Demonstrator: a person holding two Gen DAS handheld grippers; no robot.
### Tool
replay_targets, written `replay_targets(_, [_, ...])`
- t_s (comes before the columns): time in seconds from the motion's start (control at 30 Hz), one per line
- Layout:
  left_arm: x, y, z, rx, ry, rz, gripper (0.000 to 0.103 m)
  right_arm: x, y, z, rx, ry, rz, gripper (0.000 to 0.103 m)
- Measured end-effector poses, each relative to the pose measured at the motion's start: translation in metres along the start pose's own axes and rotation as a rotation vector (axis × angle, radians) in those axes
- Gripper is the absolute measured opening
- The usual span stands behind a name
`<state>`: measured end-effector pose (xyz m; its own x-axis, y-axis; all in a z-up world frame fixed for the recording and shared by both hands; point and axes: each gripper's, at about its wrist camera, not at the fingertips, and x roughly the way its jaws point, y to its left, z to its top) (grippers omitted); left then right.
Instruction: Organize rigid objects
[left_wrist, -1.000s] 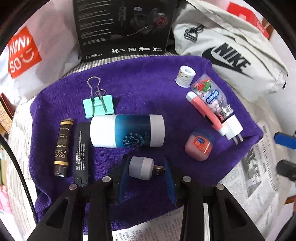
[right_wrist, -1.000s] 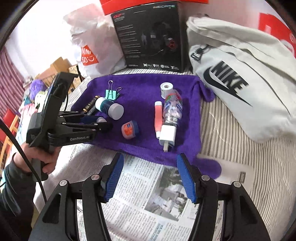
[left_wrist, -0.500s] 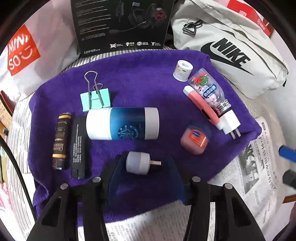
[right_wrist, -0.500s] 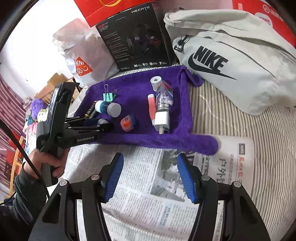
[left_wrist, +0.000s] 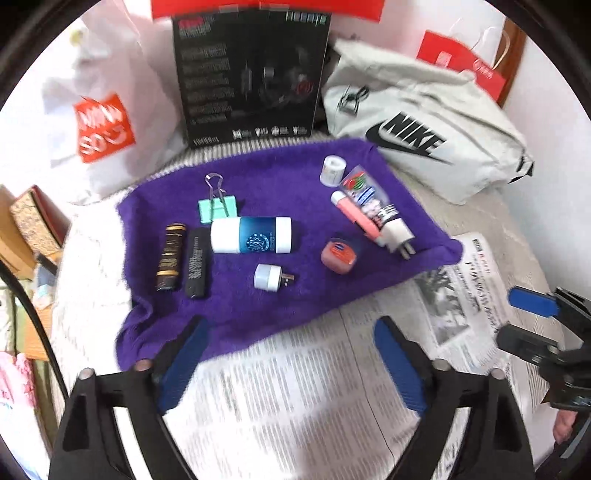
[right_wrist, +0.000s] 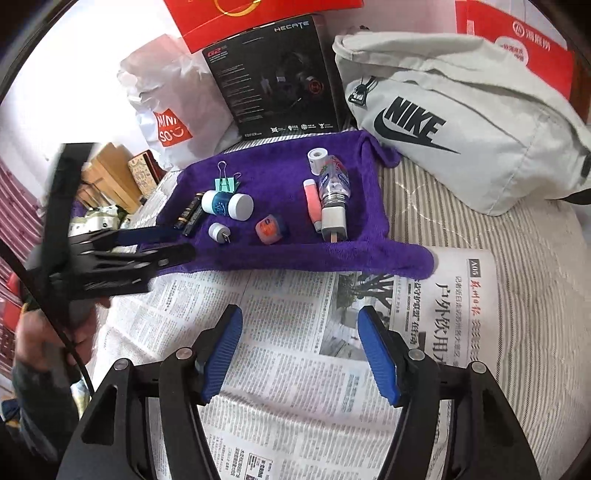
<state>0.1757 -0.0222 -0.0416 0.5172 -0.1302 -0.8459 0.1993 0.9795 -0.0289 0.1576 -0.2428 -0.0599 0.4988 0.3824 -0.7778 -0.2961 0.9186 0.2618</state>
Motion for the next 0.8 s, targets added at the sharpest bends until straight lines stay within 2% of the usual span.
replay_targets(0.03, [-0.01, -0.003, -0.004, 0.003, -0.02, 0.021, 0.101, -0.002, 0.003, -0.002, -0.003, -0.003, -0.011, 0.066])
replay_targets(0.1, [-0.032, -0.01, -0.013, 0.01, -0.064, 0.076, 0.102, -0.007, 0.011, -0.004, -0.005, -0.007, -0.022, 0.078])
replay_targets(0.13, [-0.044, -0.012, -0.018, 0.008, -0.079, 0.091, 0.103, -0.01, 0.014, -0.006, -0.003, -0.017, -0.024, 0.089])
replay_targets(0.17, [-0.048, -0.012, -0.018, 0.005, -0.083, 0.092, 0.103, -0.014, 0.018, -0.007, -0.002, -0.03, -0.025, 0.095])
replay_targets(0.3, [-0.077, -0.015, -0.03, -0.026, -0.118, 0.112, 0.103, -0.029, 0.032, -0.012, 0.004, -0.056, -0.048, 0.102])
replay_targets(0.4, [-0.092, -0.012, -0.042, -0.074, -0.146, 0.128, 0.103, -0.038, 0.037, -0.015, 0.018, -0.069, -0.088, 0.103])
replay_targets(0.53, [-0.099, -0.005, -0.058, -0.16, -0.146, 0.052, 0.103, -0.045, 0.038, -0.021, 0.06, -0.055, -0.109, 0.103])
replay_targets(0.8, [-0.109, -0.02, -0.074, -0.144, -0.149, 0.11, 0.103, -0.058, 0.045, -0.037, 0.048, -0.043, -0.189, 0.103])
